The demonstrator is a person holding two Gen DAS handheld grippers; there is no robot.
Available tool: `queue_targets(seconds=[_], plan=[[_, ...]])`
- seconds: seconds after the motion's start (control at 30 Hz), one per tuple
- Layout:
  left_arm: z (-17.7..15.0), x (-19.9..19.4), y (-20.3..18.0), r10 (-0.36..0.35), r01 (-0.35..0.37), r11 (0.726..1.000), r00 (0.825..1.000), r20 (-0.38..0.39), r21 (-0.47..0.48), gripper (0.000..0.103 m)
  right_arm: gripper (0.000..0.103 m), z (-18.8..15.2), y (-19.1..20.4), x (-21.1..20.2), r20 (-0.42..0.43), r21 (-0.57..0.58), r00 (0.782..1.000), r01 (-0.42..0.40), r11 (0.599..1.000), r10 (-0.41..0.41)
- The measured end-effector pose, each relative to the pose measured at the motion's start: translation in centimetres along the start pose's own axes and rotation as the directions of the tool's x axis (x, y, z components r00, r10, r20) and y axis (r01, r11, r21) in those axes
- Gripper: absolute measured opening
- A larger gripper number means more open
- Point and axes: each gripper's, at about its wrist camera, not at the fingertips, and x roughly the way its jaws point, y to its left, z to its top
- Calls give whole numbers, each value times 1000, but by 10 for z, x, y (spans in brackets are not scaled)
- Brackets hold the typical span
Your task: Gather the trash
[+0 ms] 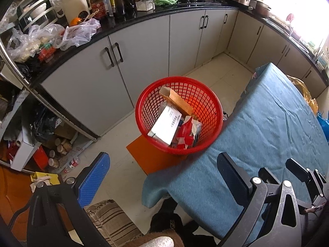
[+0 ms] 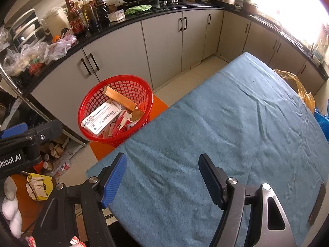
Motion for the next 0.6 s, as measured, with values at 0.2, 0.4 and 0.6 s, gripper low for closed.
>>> queue_targets(seconds=[0.2,0.4,0.6], plan=[[17,16,7,-27,27,999,999,-20,-17,103,77,18,11,12,-17,-23,1000,16,1000,-16],[29,32,18,-40,38,999,998,-55,-29,103,77,27,23,29,-56,-35,998,20,999,-22],[35,41,30,-32,30,999,997,-71,-34,103,77,31,33,45,-92,-13,996,10,1000,-11]])
